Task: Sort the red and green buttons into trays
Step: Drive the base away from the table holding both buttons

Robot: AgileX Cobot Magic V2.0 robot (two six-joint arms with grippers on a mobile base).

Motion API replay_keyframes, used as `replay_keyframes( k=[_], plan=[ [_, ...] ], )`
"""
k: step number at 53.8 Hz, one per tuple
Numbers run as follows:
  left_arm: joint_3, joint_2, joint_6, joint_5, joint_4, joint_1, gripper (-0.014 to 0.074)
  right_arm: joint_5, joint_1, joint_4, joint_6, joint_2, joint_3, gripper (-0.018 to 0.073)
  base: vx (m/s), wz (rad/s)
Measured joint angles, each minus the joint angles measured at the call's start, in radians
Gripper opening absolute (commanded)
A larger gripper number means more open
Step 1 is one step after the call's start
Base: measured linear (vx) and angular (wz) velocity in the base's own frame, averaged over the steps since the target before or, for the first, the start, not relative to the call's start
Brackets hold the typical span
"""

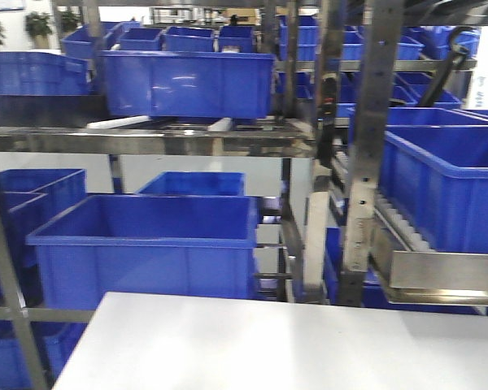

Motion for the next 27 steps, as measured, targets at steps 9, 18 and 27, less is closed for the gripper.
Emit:
replay_keyframes(
  k=[9,18,27],
  plan=[
    [0.000,0.000,0.000,0.000,0.000,0.000,-0.0001,0.000,0.000,0.000,0.000,0.000,0.000,-0.0009,-0.06,0.48],
    [0.000,0.000,0.000,0.000,0.000,0.000,-0.0001,0.000,0.000,0.000,0.000,0.000,0.000,-0.0009,-0.08,0.60],
    [0.000,0.000,0.000,0.000,0.000,0.000,-0.0001,0.000,0.000,0.000,0.000,0.000,0.000,-0.0009,-0.11,0.63]
  ],
)
